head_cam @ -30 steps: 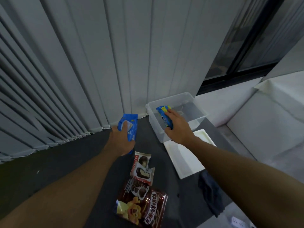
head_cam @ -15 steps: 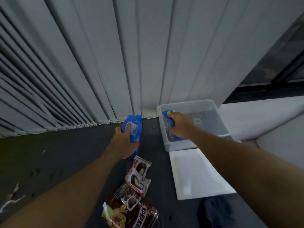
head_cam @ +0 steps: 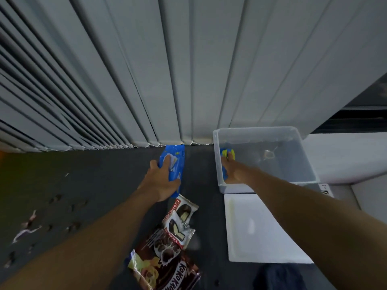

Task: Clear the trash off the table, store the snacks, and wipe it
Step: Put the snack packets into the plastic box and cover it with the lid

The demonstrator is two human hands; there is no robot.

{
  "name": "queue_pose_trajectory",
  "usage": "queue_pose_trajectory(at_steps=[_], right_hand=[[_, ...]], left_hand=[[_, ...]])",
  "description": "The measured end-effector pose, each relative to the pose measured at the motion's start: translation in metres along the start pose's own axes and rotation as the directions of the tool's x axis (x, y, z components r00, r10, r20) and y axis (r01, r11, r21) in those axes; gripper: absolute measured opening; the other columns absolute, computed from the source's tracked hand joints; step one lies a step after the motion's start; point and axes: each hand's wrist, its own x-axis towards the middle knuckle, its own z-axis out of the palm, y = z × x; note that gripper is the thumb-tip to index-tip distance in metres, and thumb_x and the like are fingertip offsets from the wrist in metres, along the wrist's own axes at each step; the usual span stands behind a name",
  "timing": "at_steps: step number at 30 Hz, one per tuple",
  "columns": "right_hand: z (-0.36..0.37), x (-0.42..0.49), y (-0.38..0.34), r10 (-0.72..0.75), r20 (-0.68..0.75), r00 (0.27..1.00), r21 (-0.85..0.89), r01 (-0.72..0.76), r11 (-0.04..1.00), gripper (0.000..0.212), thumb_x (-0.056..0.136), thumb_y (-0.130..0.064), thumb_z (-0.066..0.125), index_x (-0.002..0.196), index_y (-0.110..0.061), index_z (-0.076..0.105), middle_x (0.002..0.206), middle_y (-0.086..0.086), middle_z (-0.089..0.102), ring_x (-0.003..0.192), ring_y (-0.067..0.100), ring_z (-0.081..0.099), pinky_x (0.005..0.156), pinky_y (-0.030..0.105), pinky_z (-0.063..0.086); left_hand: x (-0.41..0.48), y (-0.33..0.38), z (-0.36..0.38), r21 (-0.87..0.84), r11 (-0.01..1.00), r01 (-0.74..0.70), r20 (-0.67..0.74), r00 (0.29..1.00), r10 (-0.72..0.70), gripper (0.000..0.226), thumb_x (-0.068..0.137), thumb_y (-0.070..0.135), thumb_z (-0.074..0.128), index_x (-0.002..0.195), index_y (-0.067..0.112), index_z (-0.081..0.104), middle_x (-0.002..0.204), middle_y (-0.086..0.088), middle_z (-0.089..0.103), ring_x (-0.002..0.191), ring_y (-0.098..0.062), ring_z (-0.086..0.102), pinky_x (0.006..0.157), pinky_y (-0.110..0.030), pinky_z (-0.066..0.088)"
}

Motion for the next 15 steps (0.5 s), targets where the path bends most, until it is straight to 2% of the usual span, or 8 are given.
queue_pose_trajectory(at_steps=[4,6,8,10,12,15], right_hand=[[0.002,-0.001,-0.002,-0.006,-0.007,1.000,0.014,0.006,1.000,0.102,0.088,-0.028,0.070,0.157,-0.010,-0.002,0.163,0.017,-0.015,0.151,0.040,0.005,0.120,0.046,0.015],[0.003,-0.003,-0.002,0.006,-0.064,0.998,0.054,-0.002,0.999,0.099,0.087,-0.029,0.071,0.157,-0.011,0.004,0.163,0.017,-0.001,0.146,0.042,0.020,0.117,0.045,0.024],[0.002,-0.012,-0.004,-0.019,-0.161,0.987,0.075,0.032,0.997,0.085,0.084,-0.029,0.072,0.152,-0.010,0.024,0.155,0.016,0.023,0.131,0.041,0.044,0.108,0.042,0.038],[-0.003,-0.023,-0.002,-0.049,-0.301,0.952,0.060,0.070,0.996,0.059,0.086,-0.029,0.070,0.136,-0.009,0.045,0.144,0.014,0.041,0.117,0.036,0.055,0.097,0.039,0.044],[-0.009,-0.036,0.003,-0.024,-0.424,0.905,0.116,0.081,0.990,0.052,0.091,-0.030,0.066,0.136,-0.013,0.047,0.138,0.010,0.050,0.119,0.030,0.054,0.098,0.037,0.044],[-0.019,-0.056,0.017,-0.008,-0.535,0.845,0.157,0.108,0.982,0.057,0.096,-0.035,0.058,0.147,-0.017,0.040,0.156,0.007,0.033,0.141,0.030,0.032,0.113,0.042,0.030]], left_hand=[[-0.002,0.005,-0.005,-0.001,0.999,-0.032,-0.026,0.999,0.032,0.084,0.089,0.044,0.061,0.153,0.030,0.010,0.132,-0.006,0.025,0.111,-0.028,0.049,0.093,-0.038,0.052],[-0.004,0.010,-0.009,-0.011,0.998,-0.056,-0.051,0.997,0.056,0.083,0.088,0.045,0.063,0.152,0.030,0.012,0.129,-0.005,0.026,0.112,-0.028,0.050,0.091,-0.039,0.055],[-0.006,0.016,-0.015,-0.033,0.998,-0.061,-0.083,0.995,0.058,0.083,0.087,0.044,0.064,0.152,0.030,0.014,0.130,-0.004,0.027,0.115,-0.029,0.050,0.091,-0.039,0.055],[-0.008,0.026,-0.021,-0.057,0.995,-0.078,-0.115,0.991,0.071,0.082,0.087,0.042,0.065,0.152,0.031,0.016,0.133,-0.004,0.027,0.116,-0.029,0.049,0.092,-0.040,0.054],[-0.009,0.037,-0.026,-0.053,0.992,-0.113,-0.150,0.983,0.104,0.081,0.087,0.042,0.065,0.152,0.029,0.018,0.132,-0.004,0.028,0.114,-0.027,0.049,0.091,-0.038,0.054],[-0.010,0.057,-0.030,-0.030,0.983,-0.179,-0.198,0.965,0.170,0.078,0.087,0.045,0.064,0.150,0.027,0.021,0.123,-0.003,0.027,0.107,-0.024,0.050,0.090,-0.036,0.053]])
